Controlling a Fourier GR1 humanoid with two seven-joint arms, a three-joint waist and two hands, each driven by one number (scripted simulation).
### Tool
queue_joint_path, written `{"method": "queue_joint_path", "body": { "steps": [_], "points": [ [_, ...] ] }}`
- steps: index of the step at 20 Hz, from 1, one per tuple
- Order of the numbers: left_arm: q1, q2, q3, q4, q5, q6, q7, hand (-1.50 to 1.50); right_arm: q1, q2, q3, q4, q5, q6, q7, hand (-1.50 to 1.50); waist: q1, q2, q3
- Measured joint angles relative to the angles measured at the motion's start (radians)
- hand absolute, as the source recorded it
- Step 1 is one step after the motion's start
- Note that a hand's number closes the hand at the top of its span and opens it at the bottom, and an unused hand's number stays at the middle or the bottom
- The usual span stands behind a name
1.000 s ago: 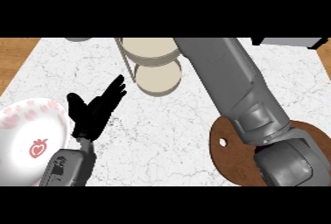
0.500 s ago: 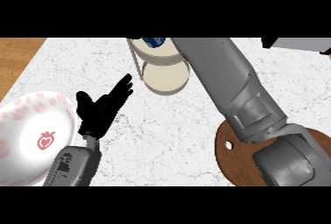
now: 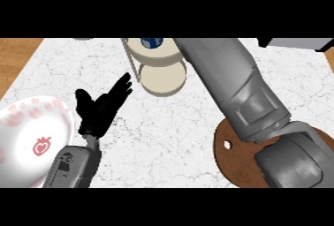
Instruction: Pick the can from the cutting board and place it in the tiered basket
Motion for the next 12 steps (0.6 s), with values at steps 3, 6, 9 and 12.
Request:
{"method": "queue_joint_path", "body": {
  "steps": [3,6,9,12],
  "points": [
    [0.024,0.013,0.014,-0.006,0.001,0.001,-0.01,0.0,0.007,-0.011,-0.035,0.011,-0.026,-0.044,0.018,-1.5,-0.029,-0.004,0.001],
    [0.046,0.021,0.022,-0.036,0.008,0.003,0.004,0.0,0.035,-0.058,-0.043,0.023,-0.027,-0.028,0.028,-1.5,-0.051,-0.01,0.001],
    [0.074,0.026,0.029,-0.039,0.008,0.002,-0.013,0.0,0.085,-0.137,-0.043,0.02,-0.028,0.061,0.014,-1.5,-0.073,-0.013,0.002],
    [0.079,0.027,0.037,-0.039,0.008,0.006,-0.019,0.0,0.133,-0.224,-0.036,0.015,-0.026,0.196,-0.003,-1.5,-0.086,-0.015,0.003]
  ]
}}
